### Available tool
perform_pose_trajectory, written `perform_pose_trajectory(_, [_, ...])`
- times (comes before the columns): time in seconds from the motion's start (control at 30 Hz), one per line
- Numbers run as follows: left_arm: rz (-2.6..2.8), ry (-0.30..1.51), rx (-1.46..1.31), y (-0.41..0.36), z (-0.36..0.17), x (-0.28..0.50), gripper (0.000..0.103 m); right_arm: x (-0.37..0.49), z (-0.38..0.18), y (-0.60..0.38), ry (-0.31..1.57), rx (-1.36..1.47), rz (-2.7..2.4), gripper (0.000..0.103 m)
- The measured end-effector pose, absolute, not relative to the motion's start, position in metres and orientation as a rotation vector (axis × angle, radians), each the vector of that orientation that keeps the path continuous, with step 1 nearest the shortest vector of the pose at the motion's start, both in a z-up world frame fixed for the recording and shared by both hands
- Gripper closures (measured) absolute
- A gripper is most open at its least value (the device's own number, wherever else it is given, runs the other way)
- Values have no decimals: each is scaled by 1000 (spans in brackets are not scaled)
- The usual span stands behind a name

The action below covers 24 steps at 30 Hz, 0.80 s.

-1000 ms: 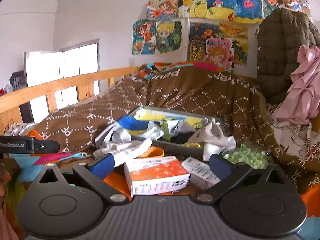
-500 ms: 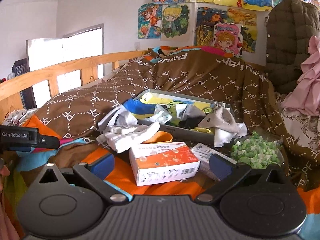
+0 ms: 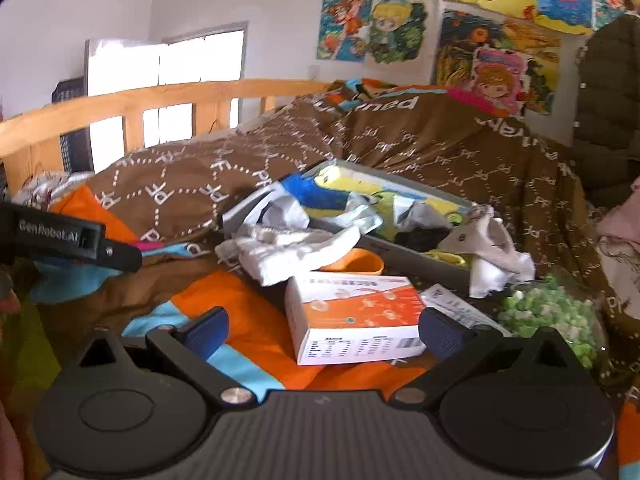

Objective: Organize soft objects
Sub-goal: 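Withdraw both tools and move them toward the white cloths beside the tray, then grasp the white cloth with the right tool while the left tool grasps the white printed pad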

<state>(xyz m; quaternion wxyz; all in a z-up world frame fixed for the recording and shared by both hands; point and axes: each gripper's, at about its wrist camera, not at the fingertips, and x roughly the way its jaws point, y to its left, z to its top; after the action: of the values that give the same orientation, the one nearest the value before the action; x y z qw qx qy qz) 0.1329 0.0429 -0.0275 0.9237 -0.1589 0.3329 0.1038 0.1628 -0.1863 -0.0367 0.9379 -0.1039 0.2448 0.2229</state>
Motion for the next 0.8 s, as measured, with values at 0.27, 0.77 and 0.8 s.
perform_pose_trajectory(0.27, [220,691,-322,49,-30,144,1,179,-48,-179,504,-222,496,0])
perform_pose_trajectory(0.77, [126,600,-355,52,-32,176,1,210,-64,-157,492,-277,524,0])
perform_pose_trajectory(0.8, [108,579,-368,52,-30,178,1,211,-65,-155,491,-284,524,0])
